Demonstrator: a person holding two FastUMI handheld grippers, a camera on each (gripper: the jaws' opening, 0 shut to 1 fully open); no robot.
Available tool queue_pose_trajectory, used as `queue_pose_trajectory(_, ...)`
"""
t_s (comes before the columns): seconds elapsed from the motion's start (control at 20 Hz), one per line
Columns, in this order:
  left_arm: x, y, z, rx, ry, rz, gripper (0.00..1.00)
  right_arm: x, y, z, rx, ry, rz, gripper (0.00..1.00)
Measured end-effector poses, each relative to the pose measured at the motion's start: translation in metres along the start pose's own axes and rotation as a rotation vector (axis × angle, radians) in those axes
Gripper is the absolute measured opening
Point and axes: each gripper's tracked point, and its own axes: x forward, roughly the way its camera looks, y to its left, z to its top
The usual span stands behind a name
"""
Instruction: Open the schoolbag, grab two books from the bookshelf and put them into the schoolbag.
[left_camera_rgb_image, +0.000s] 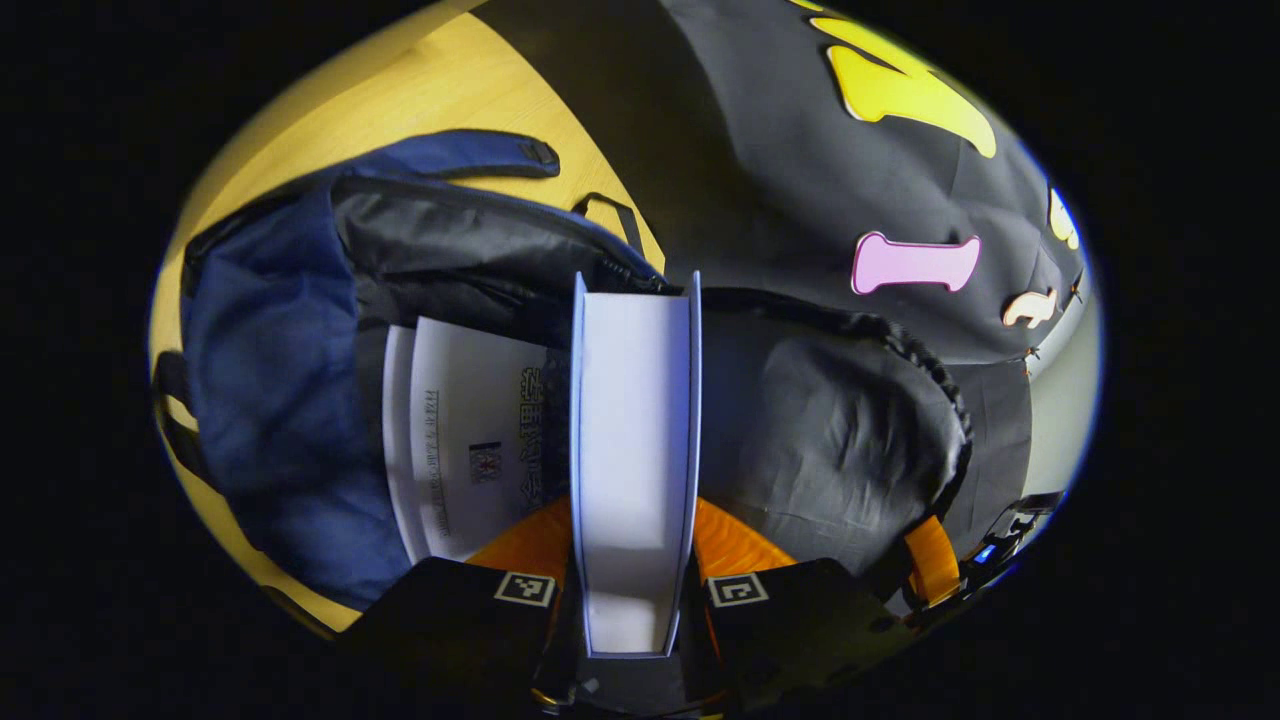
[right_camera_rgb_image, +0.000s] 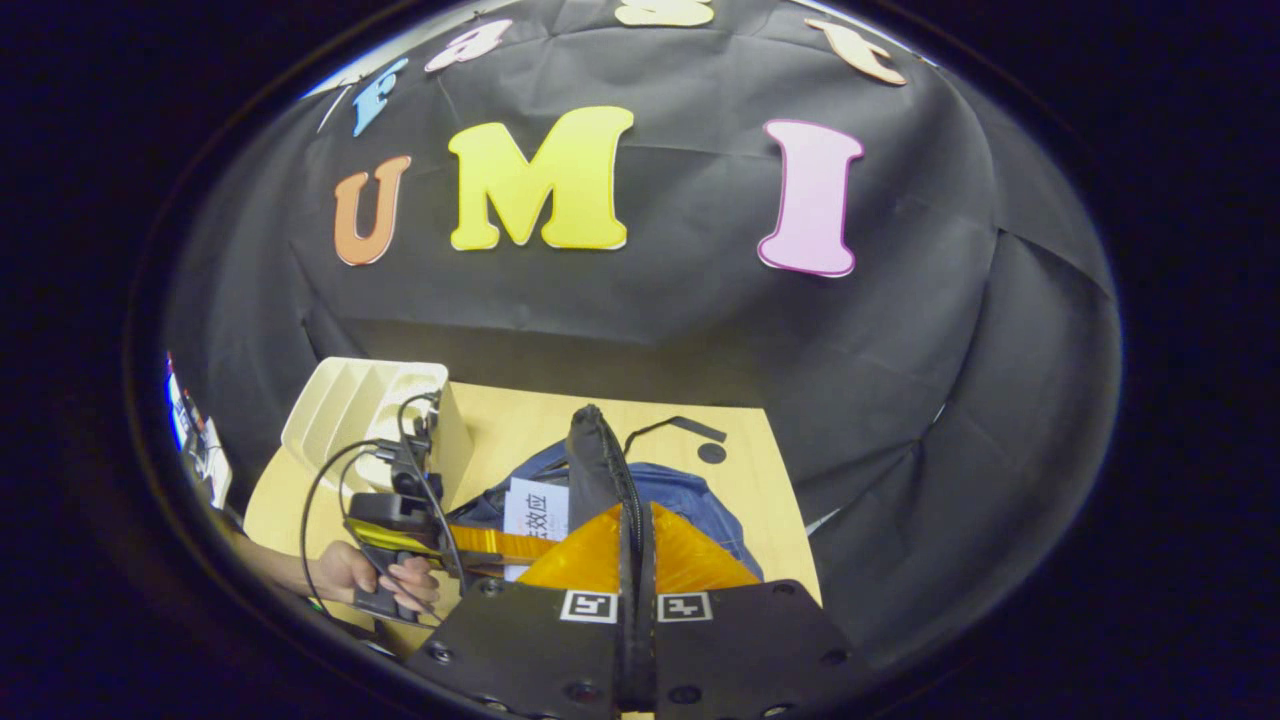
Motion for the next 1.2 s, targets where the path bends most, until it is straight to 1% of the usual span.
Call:
queue_pose_trajectory(0.2,0.010,0.008,0.001,-0.032,0.015,-0.022,0.42,0.001,0.002,-0.003,0.013,0.007,0.002,0.00)
queue_pose_trajectory(0.3,0.010,0.012,0.004,-0.039,0.022,-0.012,0.43,0.003,0.004,-0.004,0.017,0.011,0.003,0.00)
queue_pose_trajectory(0.35,0.011,0.016,0.005,-0.047,0.023,0.006,0.46,0.004,0.004,-0.005,0.017,0.011,0.005,0.00)
queue_pose_trajectory(0.45,0.011,0.023,0.006,-0.066,0.031,0.022,0.64,0.005,0.007,-0.006,0.017,0.015,0.009,0.00)
queue_pose_trajectory(0.5,0.013,0.026,0.005,-0.081,0.043,0.034,0.68,0.006,0.009,-0.007,0.018,0.016,0.011,0.00)
queue_pose_trajectory(0.55,0.012,0.029,0.005,-0.097,0.048,0.048,0.48,0.007,0.010,-0.007,0.020,0.018,0.015,0.00)
queue_pose_trajectory(0.6,0.012,0.035,0.005,-0.106,0.053,0.073,0.75,0.007,0.011,-0.008,0.020,0.019,0.016,0.00)
queue_pose_trajectory(0.65,0.010,0.041,0.004,-0.112,0.062,0.107,0.68,0.008,0.012,-0.008,0.020,0.020,0.017,0.00)
queue_pose_trajectory(0.7,0.009,0.039,0.002,-0.121,0.075,0.118,0.61,0.009,0.012,-0.009,0.023,0.021,0.017,0.00)
queue_pose_trajectory(0.75,0.006,0.041,0.002,-0.127,0.082,0.140,0.86,0.010,0.013,-0.009,0.025,0.021,0.019,0.00)
queue_pose_trajectory(0.8,0.002,0.042,0.001,-0.123,0.088,0.161,0.86,0.011,0.014,-0.008,0.026,0.023,0.020,0.00)
queue_pose_trajectory(0.85,-0.004,0.044,0.000,-0.107,0.096,0.190,0.91,0.011,0.015,-0.009,0.027,0.024,0.024,0.00)
queue_pose_trajectory(0.95,-0.018,0.046,-0.001,-0.074,0.103,0.245,0.97,0.012,0.018,-0.010,0.030,0.023,0.028,0.00)
queue_pose_trajectory(1.1,-0.044,0.049,0.002,-0.032,0.095,0.341,0.97,0.012,0.024,-0.011,0.037,0.021,0.036,0.00)
queue_pose_trajectory(1.2,-0.060,0.047,0.004,0.023,0.095,0.401,0.97,0.013,0.030,-0.011,0.044,0.019,0.043,0.00)
